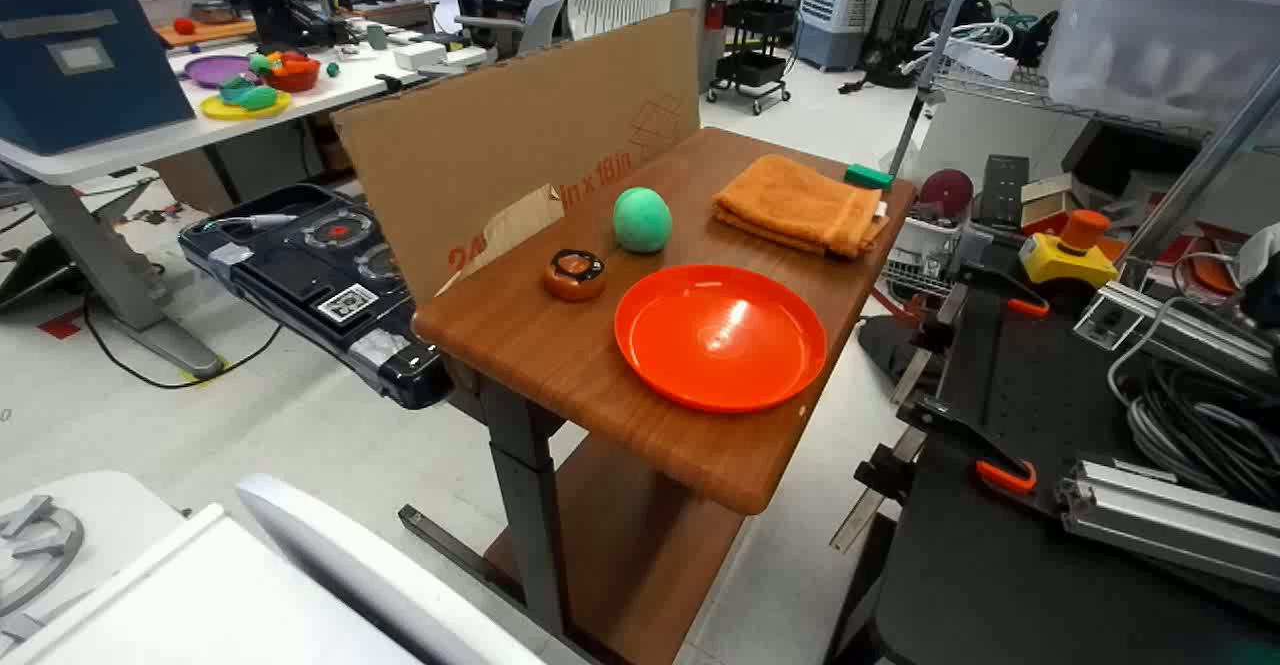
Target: Put the green plush toy on the orange plate.
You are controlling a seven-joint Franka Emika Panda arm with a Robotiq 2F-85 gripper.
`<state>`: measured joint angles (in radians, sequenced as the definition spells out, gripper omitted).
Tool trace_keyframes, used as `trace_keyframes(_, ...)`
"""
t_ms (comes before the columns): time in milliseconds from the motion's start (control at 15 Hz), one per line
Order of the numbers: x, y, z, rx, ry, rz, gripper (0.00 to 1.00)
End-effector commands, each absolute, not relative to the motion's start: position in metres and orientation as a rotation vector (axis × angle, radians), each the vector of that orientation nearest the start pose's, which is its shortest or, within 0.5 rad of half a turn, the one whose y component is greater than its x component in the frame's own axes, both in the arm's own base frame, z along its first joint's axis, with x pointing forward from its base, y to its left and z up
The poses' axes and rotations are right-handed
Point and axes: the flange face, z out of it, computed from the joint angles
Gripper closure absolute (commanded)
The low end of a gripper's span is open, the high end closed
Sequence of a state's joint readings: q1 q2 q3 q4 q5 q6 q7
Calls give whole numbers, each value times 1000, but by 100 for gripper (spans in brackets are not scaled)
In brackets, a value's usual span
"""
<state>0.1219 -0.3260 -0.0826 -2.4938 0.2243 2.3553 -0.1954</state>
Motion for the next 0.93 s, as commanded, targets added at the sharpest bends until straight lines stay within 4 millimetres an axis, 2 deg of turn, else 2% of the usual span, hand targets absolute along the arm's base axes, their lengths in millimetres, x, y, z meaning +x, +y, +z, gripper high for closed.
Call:
trace_keyframes(0, 447, 20, 423, -2940, -135, -293, 0)
trace_keyframes(133, 447, 20, 423, -2940, -136, -293, 0)
trace_keyframes(400, 474, 32, 415, -2966, -23, -185, 0)
trace_keyframes(533, 495, 40, 410, -2970, 46, -143, 0)
trace_keyframes(667, 525, 45, 405, -2982, 132, -64, 0)
trace_keyframes(800, 555, 47, 395, -3007, 204, 26, 0)
trace_keyframes(867, 569, 48, 384, -3028, 218, 82, 0)
